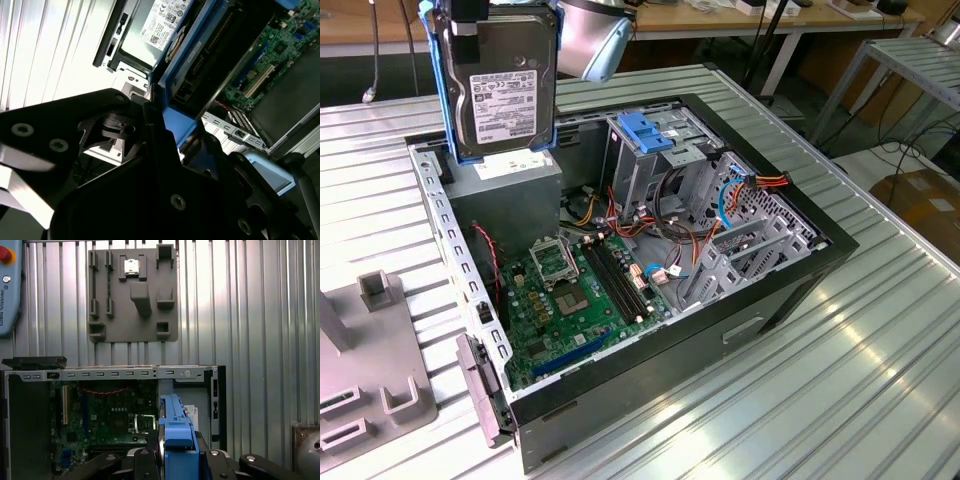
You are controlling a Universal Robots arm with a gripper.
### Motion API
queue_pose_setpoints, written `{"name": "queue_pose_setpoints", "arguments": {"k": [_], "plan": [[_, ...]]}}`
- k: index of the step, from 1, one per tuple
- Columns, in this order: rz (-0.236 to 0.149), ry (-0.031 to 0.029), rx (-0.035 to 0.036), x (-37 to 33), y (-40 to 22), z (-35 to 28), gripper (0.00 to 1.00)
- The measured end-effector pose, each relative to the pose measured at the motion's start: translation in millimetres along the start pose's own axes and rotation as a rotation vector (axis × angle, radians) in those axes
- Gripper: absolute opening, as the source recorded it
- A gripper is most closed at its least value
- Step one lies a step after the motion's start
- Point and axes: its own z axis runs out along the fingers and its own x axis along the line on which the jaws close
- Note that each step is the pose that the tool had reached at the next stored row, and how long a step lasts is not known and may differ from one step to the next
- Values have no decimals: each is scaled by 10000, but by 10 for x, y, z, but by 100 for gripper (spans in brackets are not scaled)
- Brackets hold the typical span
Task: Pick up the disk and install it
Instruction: 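Pick up the disk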
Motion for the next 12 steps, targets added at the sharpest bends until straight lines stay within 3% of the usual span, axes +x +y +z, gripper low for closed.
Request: {"name": "queue_pose_setpoints", "arguments": {"k": [12], "plan": [[11, 0, -1, 87, -128, 1, 37]]}}
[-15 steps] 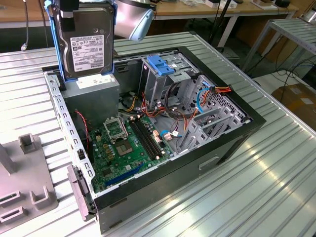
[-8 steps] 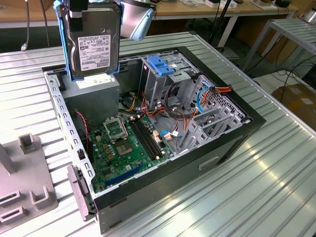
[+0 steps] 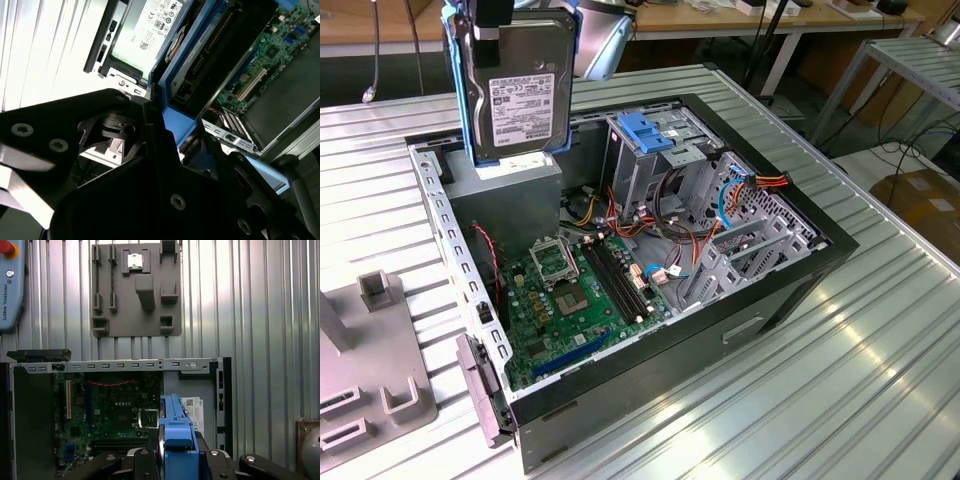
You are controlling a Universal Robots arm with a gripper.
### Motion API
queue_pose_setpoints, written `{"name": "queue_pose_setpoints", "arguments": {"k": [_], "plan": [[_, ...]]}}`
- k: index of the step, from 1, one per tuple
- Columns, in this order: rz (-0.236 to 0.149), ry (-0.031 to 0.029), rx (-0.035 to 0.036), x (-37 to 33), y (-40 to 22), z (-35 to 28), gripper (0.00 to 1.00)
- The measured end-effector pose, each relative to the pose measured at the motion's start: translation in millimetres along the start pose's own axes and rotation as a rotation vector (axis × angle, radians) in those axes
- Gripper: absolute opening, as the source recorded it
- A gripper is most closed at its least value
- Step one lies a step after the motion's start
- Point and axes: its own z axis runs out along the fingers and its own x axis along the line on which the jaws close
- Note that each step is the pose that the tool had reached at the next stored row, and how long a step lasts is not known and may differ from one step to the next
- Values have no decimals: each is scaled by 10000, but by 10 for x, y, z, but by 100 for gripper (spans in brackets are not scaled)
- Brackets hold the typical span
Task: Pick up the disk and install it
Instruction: 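Pick up the disk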
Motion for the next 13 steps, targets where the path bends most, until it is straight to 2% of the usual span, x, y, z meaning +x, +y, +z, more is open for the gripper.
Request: {"name": "queue_pose_setpoints", "arguments": {"k": [6, 13], "plan": [[1, 1, -5, 17, -149, 2, 37], [3, 0, -10, 29, -430, 4, 37]]}}
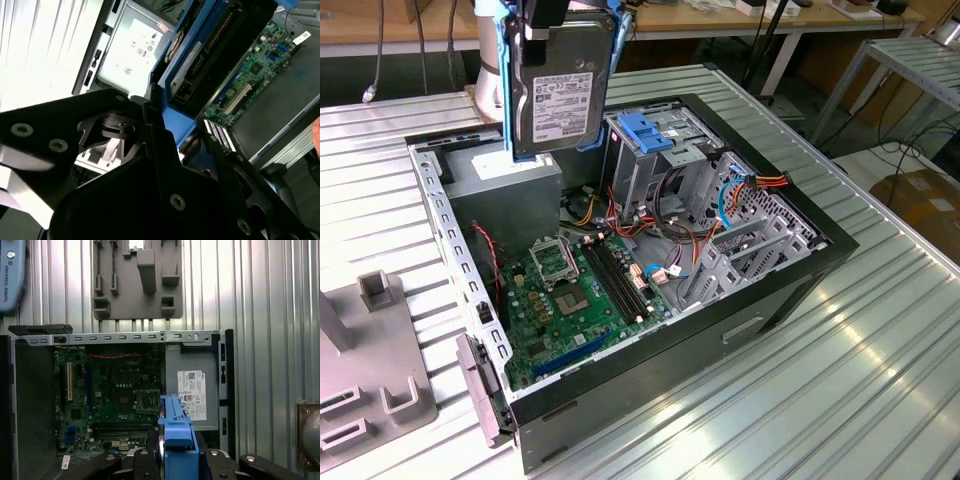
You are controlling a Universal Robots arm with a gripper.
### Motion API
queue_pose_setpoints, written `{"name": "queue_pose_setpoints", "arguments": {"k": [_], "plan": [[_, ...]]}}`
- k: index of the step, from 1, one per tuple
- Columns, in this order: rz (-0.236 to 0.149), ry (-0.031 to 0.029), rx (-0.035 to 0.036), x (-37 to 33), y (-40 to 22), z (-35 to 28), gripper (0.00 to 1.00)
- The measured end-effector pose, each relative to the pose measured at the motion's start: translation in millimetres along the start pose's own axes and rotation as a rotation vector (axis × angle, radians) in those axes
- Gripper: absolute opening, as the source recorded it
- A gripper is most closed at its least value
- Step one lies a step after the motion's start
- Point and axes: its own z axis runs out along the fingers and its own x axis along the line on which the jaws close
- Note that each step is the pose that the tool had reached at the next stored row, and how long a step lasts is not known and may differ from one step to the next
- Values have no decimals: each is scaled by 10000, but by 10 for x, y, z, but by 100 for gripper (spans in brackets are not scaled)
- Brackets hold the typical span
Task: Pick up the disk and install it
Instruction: 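Pick up the disk, then insert the disk into the insertion slot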
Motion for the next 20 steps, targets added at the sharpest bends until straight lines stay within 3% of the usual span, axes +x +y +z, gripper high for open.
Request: {"name": "queue_pose_setpoints", "arguments": {"k": [4, 20], "plan": [[4, -1, 0, 70, -55, 3, 37], [3, 1, -1, 86, -68, 3, 37]]}}
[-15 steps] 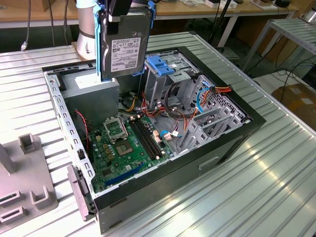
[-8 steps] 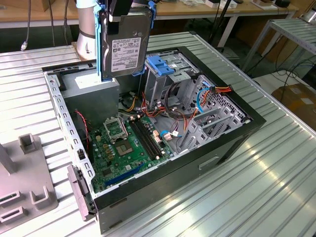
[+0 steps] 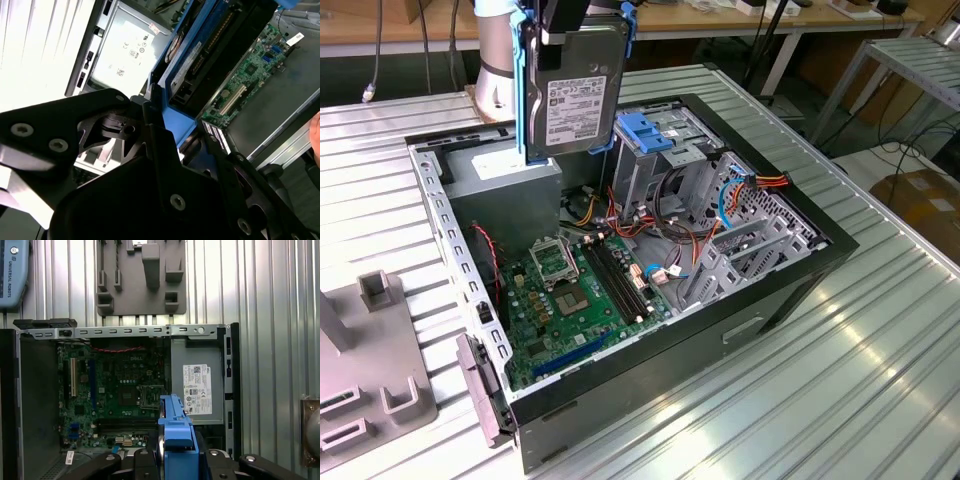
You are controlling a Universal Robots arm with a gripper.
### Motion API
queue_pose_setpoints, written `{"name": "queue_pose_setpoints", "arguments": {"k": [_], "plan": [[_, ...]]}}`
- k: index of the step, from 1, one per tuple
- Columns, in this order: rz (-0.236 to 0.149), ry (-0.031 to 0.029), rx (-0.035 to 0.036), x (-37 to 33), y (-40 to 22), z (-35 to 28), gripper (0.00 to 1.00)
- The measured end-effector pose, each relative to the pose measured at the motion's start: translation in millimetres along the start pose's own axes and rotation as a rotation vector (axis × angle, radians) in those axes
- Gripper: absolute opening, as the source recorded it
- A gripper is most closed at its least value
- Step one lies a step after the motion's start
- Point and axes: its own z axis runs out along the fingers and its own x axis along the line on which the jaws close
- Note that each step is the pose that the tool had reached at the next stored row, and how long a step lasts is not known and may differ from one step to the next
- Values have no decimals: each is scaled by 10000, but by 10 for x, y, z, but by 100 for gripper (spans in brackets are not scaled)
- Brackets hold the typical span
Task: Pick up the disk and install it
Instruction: 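Insert the disk into the insertion slot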
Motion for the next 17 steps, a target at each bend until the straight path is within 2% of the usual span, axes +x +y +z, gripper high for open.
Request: {"name": "queue_pose_setpoints", "arguments": {"k": [7, 17], "plan": [[1, -1, 0, 77, -2, 2, 37], [1, -1, 1, 128, -4, 3, 37]]}}
